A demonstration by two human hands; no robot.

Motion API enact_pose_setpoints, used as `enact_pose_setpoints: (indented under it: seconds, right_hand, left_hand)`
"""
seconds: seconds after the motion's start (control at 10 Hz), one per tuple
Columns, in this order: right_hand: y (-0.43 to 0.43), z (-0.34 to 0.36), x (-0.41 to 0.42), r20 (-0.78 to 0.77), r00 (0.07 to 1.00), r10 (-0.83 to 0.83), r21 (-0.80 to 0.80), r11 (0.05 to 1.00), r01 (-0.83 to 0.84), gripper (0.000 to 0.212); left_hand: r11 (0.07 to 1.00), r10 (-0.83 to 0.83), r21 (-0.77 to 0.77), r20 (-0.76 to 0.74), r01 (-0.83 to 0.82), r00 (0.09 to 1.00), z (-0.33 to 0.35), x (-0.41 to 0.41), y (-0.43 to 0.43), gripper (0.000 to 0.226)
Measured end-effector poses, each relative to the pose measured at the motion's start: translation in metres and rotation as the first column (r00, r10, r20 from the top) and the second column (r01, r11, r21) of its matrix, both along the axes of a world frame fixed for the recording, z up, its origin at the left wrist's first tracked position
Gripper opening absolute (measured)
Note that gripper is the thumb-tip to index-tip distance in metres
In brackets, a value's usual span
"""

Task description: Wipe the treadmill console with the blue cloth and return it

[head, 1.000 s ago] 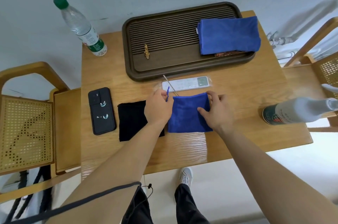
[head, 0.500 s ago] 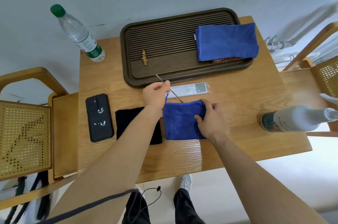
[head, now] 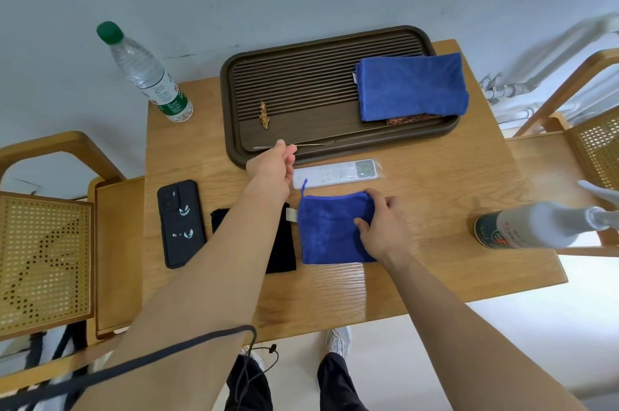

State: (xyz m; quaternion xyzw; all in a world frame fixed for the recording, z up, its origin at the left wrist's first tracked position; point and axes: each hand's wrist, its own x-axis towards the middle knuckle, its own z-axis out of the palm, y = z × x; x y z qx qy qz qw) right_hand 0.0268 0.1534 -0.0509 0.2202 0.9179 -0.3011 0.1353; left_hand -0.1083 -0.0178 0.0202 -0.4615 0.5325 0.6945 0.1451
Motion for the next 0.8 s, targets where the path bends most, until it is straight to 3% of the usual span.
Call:
enact_pose_setpoints:
  seconds: [0.2,0.3,0.4,0.5,0.6,0.7,0.8]
  right_hand:
    - [-0.007,0.006,0.008,-0.027,1.0,0.011,0.097,0.995,-0.008,0.067]
    - [-0.012,0.006,0.024,-0.073,0.982,0.172,0.299,0.944,-0.143,0.064]
    - [-0.017,-0.001,0.039,0.049,0.907,0.418,0.351,0.843,-0.408,0.064]
    - [-0.021,-0.009,0.045,0.131,0.837,0.531,0.326,0.775,-0.542,0.069]
    - [-0.023,-0.008,0.038,0.182,0.802,0.569,0.295,0.746,-0.597,0.072]
    - [-0.03,0.001,0.03,0.231,0.789,0.569,0.268,0.743,-0.614,0.068]
    - [-0.033,0.018,0.02,0.272,0.785,0.556,0.257,0.744,-0.617,0.072]
  left_hand:
    - [0.964,-0.166,-0.214,-0.018,0.158,0.986,0.018,0.015,-0.006,0.005]
    - [0.758,-0.548,-0.479,-0.102,0.442,0.83,0.003,0.052,-0.006,0.012]
    - [-0.022,-0.948,-0.829,0.195,0.559,0.252,-0.022,0.1,-0.011,0.02]
    - [-0.46,-0.874,-0.815,0.485,0.352,-0.019,-0.047,0.132,-0.018,0.043]
    - [-0.554,-0.807,-0.762,0.591,0.335,0.011,-0.054,0.141,-0.028,0.055]
    - [-0.588,-0.777,-0.73,0.629,0.347,0.006,-0.05,0.144,-0.032,0.055]
    - [-0.526,-0.823,-0.763,0.568,0.375,0.001,-0.035,0.139,-0.033,0.05]
